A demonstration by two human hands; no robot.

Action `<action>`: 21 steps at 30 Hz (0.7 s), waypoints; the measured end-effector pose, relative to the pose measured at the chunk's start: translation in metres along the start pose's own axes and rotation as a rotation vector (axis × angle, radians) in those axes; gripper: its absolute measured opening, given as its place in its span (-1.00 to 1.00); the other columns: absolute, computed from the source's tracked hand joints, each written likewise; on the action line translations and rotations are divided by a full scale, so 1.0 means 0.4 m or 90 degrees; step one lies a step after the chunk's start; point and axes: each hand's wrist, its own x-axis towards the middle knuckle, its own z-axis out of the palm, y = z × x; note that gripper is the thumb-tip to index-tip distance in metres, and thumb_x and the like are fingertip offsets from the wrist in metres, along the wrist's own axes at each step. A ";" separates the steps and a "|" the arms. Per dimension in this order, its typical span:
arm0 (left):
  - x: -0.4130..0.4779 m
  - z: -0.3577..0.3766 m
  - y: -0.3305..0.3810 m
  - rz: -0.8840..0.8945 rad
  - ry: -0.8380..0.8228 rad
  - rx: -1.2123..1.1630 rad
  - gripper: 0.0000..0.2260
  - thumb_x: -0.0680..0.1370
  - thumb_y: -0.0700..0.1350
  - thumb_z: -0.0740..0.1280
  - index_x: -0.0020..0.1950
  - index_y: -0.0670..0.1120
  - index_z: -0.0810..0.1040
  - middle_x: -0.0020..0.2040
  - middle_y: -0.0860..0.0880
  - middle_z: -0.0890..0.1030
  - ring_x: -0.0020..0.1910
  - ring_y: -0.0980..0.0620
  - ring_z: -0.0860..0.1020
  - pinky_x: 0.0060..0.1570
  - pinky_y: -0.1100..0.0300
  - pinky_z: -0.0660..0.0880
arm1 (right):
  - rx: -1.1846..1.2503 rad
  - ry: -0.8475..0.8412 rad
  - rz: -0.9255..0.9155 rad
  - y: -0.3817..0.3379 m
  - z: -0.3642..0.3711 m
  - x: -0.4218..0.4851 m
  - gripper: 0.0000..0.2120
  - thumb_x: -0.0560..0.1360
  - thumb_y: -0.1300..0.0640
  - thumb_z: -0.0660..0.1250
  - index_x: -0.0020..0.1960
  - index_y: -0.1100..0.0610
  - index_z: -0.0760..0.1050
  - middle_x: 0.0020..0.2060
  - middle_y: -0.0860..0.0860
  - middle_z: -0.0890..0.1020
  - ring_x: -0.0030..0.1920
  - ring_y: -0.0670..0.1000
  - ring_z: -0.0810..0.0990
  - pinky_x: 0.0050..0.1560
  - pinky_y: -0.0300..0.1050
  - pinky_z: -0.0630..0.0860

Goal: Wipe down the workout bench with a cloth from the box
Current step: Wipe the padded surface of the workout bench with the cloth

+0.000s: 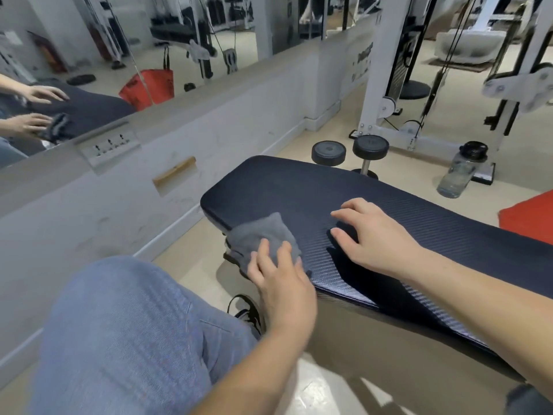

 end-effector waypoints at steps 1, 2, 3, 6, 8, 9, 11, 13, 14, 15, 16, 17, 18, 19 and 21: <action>-0.045 0.004 0.018 0.040 -0.023 0.015 -0.69 0.58 -0.10 0.34 0.32 -0.01 0.56 0.49 -0.15 0.37 0.42 -0.27 0.29 0.23 -0.15 0.52 | 0.002 0.007 0.001 0.001 -0.002 0.002 -0.57 0.61 -0.17 0.23 0.41 -0.03 0.50 0.33 -0.10 0.47 0.35 0.01 0.44 0.23 0.11 0.54; -0.087 0.007 0.034 0.079 -0.059 0.029 -0.67 0.55 -0.09 0.38 0.32 0.02 0.55 0.46 -0.13 0.41 0.39 -0.24 0.31 0.17 -0.15 0.55 | 0.004 0.013 0.005 0.004 -0.005 0.002 -0.58 0.61 -0.16 0.23 0.40 -0.02 0.51 0.33 -0.09 0.48 0.35 0.02 0.44 0.24 0.11 0.53; -0.127 0.008 0.052 0.123 -0.104 0.049 -0.62 0.50 -0.08 0.43 0.32 0.04 0.54 0.42 -0.10 0.45 0.37 -0.21 0.31 0.11 -0.15 0.57 | 0.003 0.016 0.007 0.009 -0.010 0.000 -0.58 0.61 -0.15 0.24 0.40 -0.02 0.52 0.33 -0.08 0.48 0.36 0.02 0.44 0.25 0.10 0.53; -0.205 0.016 0.095 0.337 -0.230 0.120 -0.45 0.30 -0.03 0.53 0.28 0.06 0.54 0.33 -0.06 0.56 0.26 -0.14 0.39 0.02 -0.09 0.60 | -0.013 0.003 0.027 0.043 -0.033 -0.011 -0.58 0.62 -0.16 0.22 0.39 -0.01 0.52 0.38 -0.06 0.47 0.41 0.04 0.42 0.31 0.11 0.49; -0.185 0.009 0.120 0.477 -0.278 0.162 -0.40 0.24 -0.01 0.54 0.27 0.05 0.55 0.28 -0.05 0.59 0.16 -0.12 0.47 -0.08 -0.01 0.58 | -0.018 -0.007 0.063 0.087 -0.054 -0.023 -0.58 0.63 -0.16 0.21 0.40 -0.01 0.52 0.40 -0.04 0.47 0.43 0.04 0.41 0.35 0.10 0.47; -0.157 0.002 0.128 0.533 -0.288 0.188 -0.42 0.25 0.01 0.52 0.27 0.05 0.55 0.27 -0.03 0.60 0.11 -0.12 0.50 -0.10 0.02 0.55 | -0.018 -0.008 0.085 0.116 -0.064 -0.031 -0.57 0.63 -0.16 0.20 0.40 0.00 0.52 0.39 -0.04 0.48 0.43 0.05 0.42 0.36 0.09 0.46; -0.081 0.000 0.140 0.596 -0.286 0.260 -0.53 0.39 0.09 0.41 0.30 0.12 0.53 0.30 0.01 0.60 0.16 -0.12 0.52 0.03 -0.06 0.48 | -0.018 -0.004 0.137 0.181 -0.087 -0.055 -0.56 0.62 -0.17 0.20 0.40 0.01 0.52 0.37 -0.03 0.50 0.41 0.06 0.45 0.37 0.09 0.46; -0.009 -0.003 0.153 0.522 -0.289 0.309 -0.60 0.54 0.23 0.22 0.38 0.25 0.46 0.46 0.03 0.49 0.41 -0.15 0.40 0.34 -0.32 0.24 | -0.025 -0.009 0.191 0.250 -0.110 -0.092 -0.54 0.61 -0.18 0.21 0.40 0.02 0.51 0.36 -0.02 0.52 0.38 0.07 0.48 0.36 0.09 0.47; 0.010 0.000 0.167 0.432 -0.322 0.300 -0.59 0.60 0.27 0.13 0.44 0.30 0.38 0.56 0.05 0.37 0.52 -0.15 0.25 0.43 -0.39 0.05 | -0.027 -0.019 0.220 0.284 -0.121 -0.113 -0.53 0.61 -0.19 0.21 0.41 0.03 0.50 0.36 -0.01 0.53 0.36 0.08 0.50 0.35 0.09 0.47; 0.012 0.015 0.183 0.358 -0.348 0.292 -0.58 0.63 0.27 0.07 0.50 0.31 0.30 0.62 0.06 0.24 0.59 -0.15 0.12 0.47 -0.41 -0.09 | -0.027 -0.029 0.248 0.315 -0.131 -0.133 -0.52 0.61 -0.20 0.21 0.42 0.04 0.49 0.35 0.00 0.53 0.34 0.10 0.51 0.34 0.09 0.48; -0.005 0.033 0.202 0.335 -0.351 0.290 -0.57 0.65 0.25 0.03 0.53 0.30 0.24 0.66 0.06 0.15 0.61 -0.16 0.06 0.49 -0.40 -0.14 | -0.025 -0.037 0.272 0.342 -0.142 -0.150 -0.51 0.61 -0.20 0.21 0.42 0.05 0.48 0.34 0.02 0.53 0.32 0.11 0.52 0.33 0.09 0.49; -0.034 0.047 0.226 0.357 -0.352 0.286 -0.57 0.67 0.22 0.02 0.55 0.29 0.21 0.67 0.04 0.11 0.61 -0.18 0.05 0.50 -0.38 -0.13 | -0.023 -0.042 0.291 0.366 -0.151 -0.165 -0.50 0.61 -0.21 0.21 0.42 0.05 0.48 0.32 0.03 0.54 0.31 0.12 0.53 0.32 0.10 0.50; -0.071 0.057 0.254 0.410 -0.357 0.271 -0.58 0.67 0.20 0.02 0.55 0.28 0.21 0.67 0.03 0.12 0.61 -0.19 0.08 0.52 -0.35 -0.11 | -0.019 -0.042 0.308 0.387 -0.161 -0.178 -0.50 0.61 -0.21 0.21 0.41 0.06 0.48 0.31 0.05 0.54 0.29 0.13 0.54 0.31 0.10 0.50; -0.105 0.064 0.280 0.473 -0.373 0.244 -0.59 0.67 0.19 0.04 0.54 0.28 0.22 0.67 0.02 0.13 0.61 -0.19 0.11 0.53 -0.32 -0.08 | -0.013 -0.038 0.322 0.407 -0.169 -0.189 -0.51 0.61 -0.21 0.21 0.40 0.07 0.49 0.30 0.06 0.55 0.28 0.13 0.55 0.30 0.10 0.51; -0.117 0.095 0.323 0.585 -0.439 0.206 -0.58 0.67 0.17 0.08 0.55 0.27 0.19 0.67 0.06 0.12 0.62 -0.14 0.09 0.56 -0.24 -0.09 | 0.003 -0.025 0.347 0.441 -0.185 -0.208 -0.53 0.62 -0.18 0.23 0.39 0.08 0.50 0.27 0.08 0.57 0.26 0.13 0.57 0.28 0.08 0.51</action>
